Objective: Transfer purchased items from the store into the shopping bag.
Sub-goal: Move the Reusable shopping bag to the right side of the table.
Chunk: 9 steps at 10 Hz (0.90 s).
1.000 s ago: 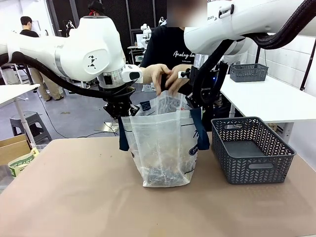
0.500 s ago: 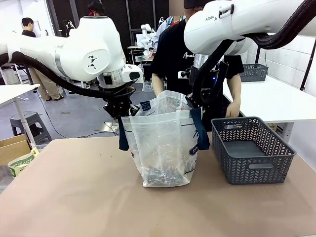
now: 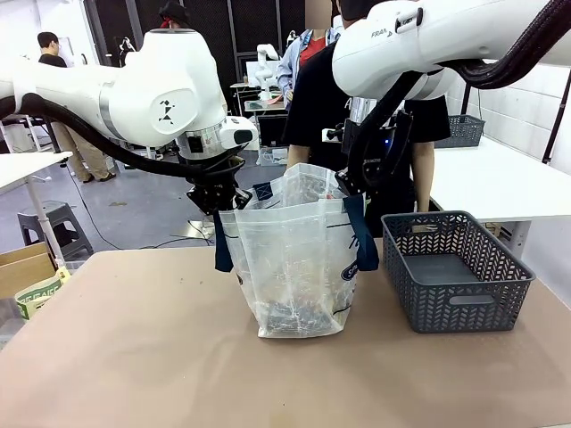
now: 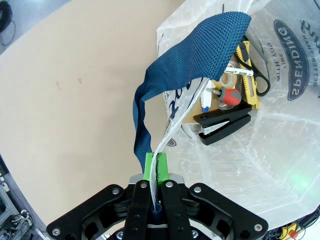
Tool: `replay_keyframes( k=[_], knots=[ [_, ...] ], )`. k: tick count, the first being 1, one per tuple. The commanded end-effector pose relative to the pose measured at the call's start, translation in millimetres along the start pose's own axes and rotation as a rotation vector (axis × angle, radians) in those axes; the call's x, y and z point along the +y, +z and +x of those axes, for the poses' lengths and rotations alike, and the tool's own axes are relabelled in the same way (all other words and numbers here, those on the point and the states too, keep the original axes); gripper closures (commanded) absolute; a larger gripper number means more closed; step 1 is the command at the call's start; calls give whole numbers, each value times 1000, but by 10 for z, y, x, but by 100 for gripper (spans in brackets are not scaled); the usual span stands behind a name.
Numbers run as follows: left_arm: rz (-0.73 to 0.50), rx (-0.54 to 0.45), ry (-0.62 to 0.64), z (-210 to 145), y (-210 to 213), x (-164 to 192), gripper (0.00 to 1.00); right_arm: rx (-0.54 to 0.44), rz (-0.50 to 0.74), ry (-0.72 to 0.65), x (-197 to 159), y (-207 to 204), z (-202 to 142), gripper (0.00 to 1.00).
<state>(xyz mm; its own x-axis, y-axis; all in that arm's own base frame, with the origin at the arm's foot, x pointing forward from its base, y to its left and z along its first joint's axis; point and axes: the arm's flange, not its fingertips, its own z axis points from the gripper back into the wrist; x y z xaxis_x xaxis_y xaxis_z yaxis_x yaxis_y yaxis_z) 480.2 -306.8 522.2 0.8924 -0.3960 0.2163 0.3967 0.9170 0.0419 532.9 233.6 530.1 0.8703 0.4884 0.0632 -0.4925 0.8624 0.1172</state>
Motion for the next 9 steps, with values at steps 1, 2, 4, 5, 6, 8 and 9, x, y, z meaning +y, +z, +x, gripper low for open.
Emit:
replay_keyframes(
  k=[1,2,4,5,6,8,9],
  knots=[
    [1,0,4,-12,1,5,100,1,0,0,-2,-5,-2,100],
    [1,0,4,-12,1,5,100,1,0,0,-2,-5,-2,100],
    [1,0,4,-12,1,5,100,1,0,0,-2,-5,-2,100],
    [1,0,4,-12,1,5,100,1,0,0,-2,-5,-2,100],
    [1,0,4,-12,1,5,100,1,0,0,-2,-5,-2,100],
    [1,0,4,-12,1,5,100,1,0,0,-2,-5,-2,100],
    [1,0,4,-12,1,5,100,1,0,0,-2,-5,-2,100]
  ],
)
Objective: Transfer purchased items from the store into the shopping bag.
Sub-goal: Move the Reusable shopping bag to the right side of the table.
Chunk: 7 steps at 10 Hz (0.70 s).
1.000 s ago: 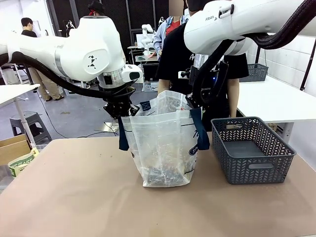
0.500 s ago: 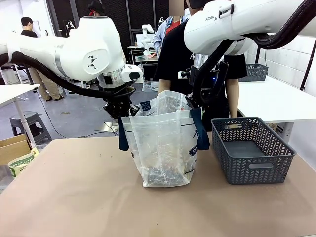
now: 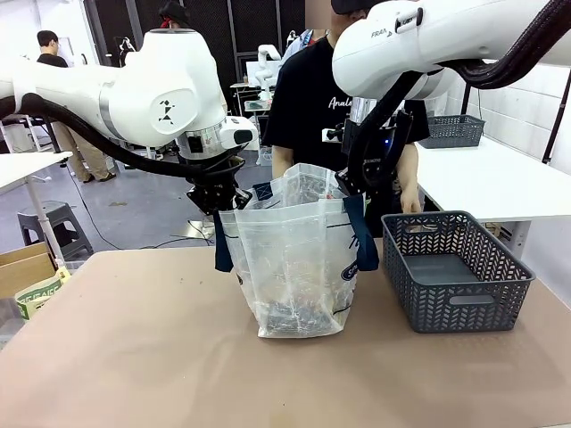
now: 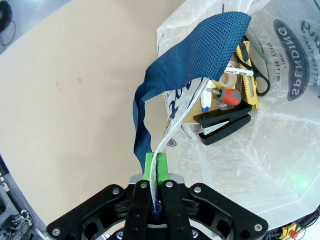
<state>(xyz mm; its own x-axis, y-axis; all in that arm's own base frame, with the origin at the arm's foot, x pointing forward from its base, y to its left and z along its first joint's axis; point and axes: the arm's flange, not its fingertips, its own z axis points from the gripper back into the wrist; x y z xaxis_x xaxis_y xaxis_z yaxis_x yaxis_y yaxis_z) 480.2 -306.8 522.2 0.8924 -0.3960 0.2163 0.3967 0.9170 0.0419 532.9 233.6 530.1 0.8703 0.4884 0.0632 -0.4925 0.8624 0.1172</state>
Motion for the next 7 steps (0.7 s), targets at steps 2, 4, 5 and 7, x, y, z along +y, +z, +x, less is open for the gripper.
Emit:
replay_keyframes(
  k=[2,4,5,7],
  knots=[
    [1,0,4,-12,1,5,100,1,0,0,-2,-5,-2,100],
    [1,0,4,-12,1,5,100,1,0,0,-2,-5,-2,100],
    [1,0,4,-12,1,5,100,1,0,0,-2,-5,-2,100],
    [1,0,4,-12,1,5,100,1,0,0,-2,-5,-2,100]
  ],
)
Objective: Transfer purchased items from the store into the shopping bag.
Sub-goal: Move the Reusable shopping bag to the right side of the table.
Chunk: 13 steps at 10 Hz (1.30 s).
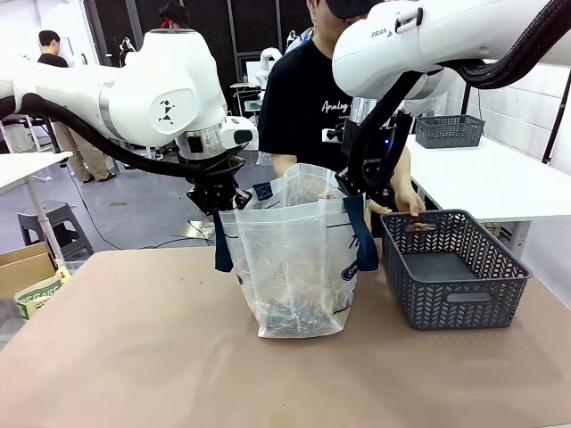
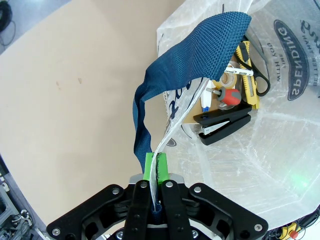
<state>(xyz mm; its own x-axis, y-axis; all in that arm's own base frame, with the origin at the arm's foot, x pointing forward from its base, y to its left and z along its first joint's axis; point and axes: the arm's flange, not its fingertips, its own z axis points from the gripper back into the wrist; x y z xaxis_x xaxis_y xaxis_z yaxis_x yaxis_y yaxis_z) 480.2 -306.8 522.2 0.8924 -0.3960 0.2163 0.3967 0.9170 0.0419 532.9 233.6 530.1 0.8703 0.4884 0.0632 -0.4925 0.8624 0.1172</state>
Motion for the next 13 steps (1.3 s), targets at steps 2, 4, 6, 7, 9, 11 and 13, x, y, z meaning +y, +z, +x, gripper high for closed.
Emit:
replay_keyframes(
  k=[2,4,6,7,9,11,13],
  knots=[
    [1,0,4,-12,1,5,100,1,0,0,-2,-5,-2,100],
    [1,0,4,-12,1,5,100,1,0,0,-2,-5,-2,100],
    [1,0,4,-12,1,5,100,1,0,0,-2,-5,-2,100],
    [1,0,4,-12,1,5,100,1,0,0,-2,-5,-2,100],
    [0,0,0,0,0,0,100,0,0,0,0,0,0,100],
    [-2,-16,52,67,42,-72,100,-3,52,-100,69,9,-29,100],
    [-37,-28,89,128,83,-131,100,-17,78,-203,180,27,-37,100]
  ],
)
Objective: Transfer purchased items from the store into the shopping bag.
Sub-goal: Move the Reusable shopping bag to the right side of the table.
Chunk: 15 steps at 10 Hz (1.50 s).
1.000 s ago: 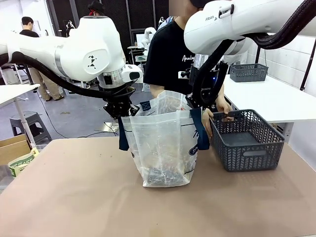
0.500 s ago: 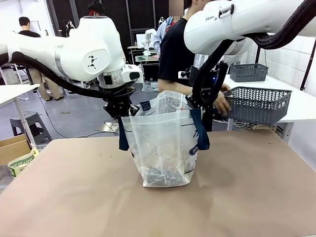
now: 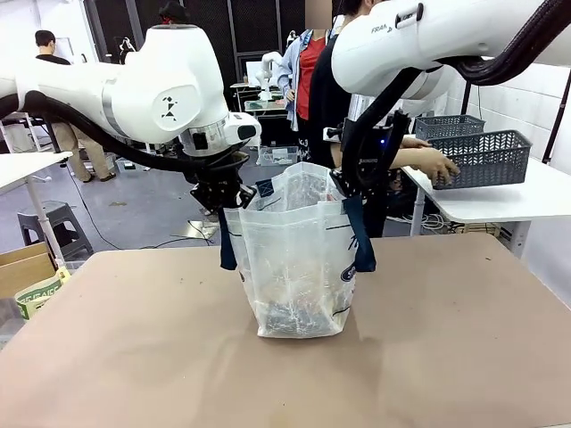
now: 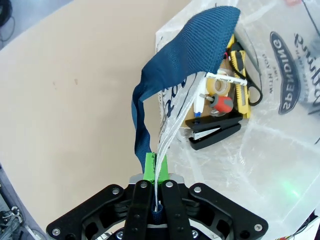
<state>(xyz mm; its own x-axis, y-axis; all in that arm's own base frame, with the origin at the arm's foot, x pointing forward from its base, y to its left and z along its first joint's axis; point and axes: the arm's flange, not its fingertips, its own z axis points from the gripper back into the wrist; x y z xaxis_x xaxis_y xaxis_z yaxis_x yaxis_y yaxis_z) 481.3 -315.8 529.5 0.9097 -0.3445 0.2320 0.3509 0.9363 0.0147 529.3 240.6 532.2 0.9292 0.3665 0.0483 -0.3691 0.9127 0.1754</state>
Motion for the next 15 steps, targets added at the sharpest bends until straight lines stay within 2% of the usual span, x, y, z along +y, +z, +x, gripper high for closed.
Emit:
replay_keyframes(
  k=[1,2,4,5,6,7,8,9,12,15],
  knots=[
    [-43,-14,71,109,44,-76,100,-9,45,-155,201,32,-66,100],
    [-62,10,136,174,52,-107,100,-9,48,-231,236,46,-59,100],
    [-93,43,205,227,57,-152,100,-3,130,-461,269,43,-32,100],
    [-120,73,255,268,41,-149,100,-20,111,-541,256,32,-21,100],
    [-152,72,250,271,35,-116,100,-19,77,-544,211,29,4,100],
    [-89,42,195,207,10,-109,100,12,83,-441,210,19,-15,100],
    [-89,42,195,207,10,-109,100,12,83,-441,210,19,-15,100],
    [-118,58,221,238,-4,-110,100,11,82,-509,192,11,-4,100],
    [-161,10,224,306,14,-278,100,-23,96,-488,228,49,203,100],
    [-177,7,212,347,-23,-380,100,-30,92,-459,323,73,351,100]
  ],
)
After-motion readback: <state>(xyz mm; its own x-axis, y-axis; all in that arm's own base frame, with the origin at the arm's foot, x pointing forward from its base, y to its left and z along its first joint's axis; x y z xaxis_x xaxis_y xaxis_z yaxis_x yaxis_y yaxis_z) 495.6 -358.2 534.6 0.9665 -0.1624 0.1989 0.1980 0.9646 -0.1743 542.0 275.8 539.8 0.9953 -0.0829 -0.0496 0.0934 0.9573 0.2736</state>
